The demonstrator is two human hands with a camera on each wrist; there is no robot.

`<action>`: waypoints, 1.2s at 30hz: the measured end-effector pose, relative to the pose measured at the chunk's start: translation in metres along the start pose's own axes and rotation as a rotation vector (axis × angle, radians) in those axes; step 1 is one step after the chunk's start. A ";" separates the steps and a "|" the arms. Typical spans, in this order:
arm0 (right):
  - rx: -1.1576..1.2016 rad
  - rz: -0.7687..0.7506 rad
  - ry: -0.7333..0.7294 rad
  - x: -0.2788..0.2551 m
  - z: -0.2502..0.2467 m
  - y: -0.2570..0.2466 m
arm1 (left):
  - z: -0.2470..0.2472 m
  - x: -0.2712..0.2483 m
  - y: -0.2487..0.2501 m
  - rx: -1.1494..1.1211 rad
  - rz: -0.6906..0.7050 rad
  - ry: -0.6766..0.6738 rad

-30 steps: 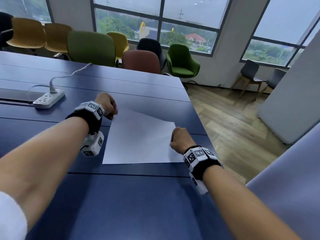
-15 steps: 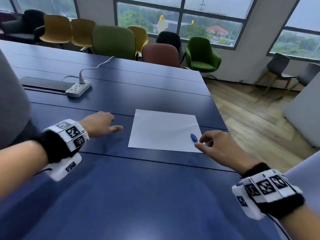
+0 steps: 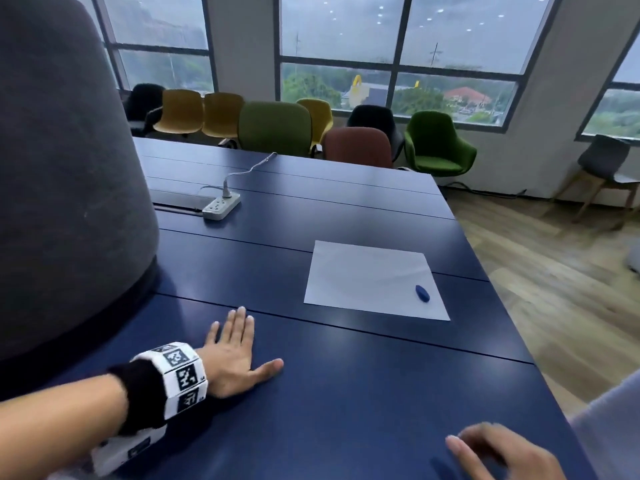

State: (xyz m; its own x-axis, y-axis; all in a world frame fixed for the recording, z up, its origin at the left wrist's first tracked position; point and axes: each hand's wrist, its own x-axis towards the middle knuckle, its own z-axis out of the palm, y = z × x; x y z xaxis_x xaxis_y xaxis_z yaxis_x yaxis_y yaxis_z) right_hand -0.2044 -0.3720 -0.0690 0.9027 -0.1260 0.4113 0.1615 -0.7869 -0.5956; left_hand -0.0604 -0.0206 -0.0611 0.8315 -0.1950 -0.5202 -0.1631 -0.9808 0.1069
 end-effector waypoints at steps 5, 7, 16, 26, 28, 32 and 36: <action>0.076 -0.003 0.069 -0.017 0.018 -0.003 | 0.019 0.009 0.081 0.148 0.301 -0.047; 0.117 -0.011 0.105 -0.018 0.019 -0.003 | 0.019 0.005 0.105 0.167 0.452 -0.083; 0.213 0.156 0.238 -0.032 0.010 0.011 | -0.004 0.026 0.044 0.100 -0.111 0.080; 0.270 0.192 0.309 -0.042 0.019 0.007 | 0.039 0.012 0.196 0.069 0.380 -0.004; 0.285 0.189 0.308 -0.045 0.019 0.010 | 0.031 0.002 0.208 0.056 0.422 -0.073; 0.346 0.172 0.340 -0.045 0.017 0.010 | 0.007 -0.024 0.161 -0.037 0.327 -0.021; 0.408 0.135 0.412 -0.042 0.021 0.006 | 0.019 -0.060 0.062 -0.153 -0.089 0.148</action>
State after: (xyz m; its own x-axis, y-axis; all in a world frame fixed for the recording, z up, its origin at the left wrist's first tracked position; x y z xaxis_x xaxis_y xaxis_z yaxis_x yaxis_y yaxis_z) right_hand -0.2332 -0.3587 -0.1044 0.7103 -0.4972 0.4983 0.2696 -0.4618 -0.8450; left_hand -0.1308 -0.0694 -0.0395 0.9097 -0.0937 -0.4046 -0.0123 -0.9799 0.1994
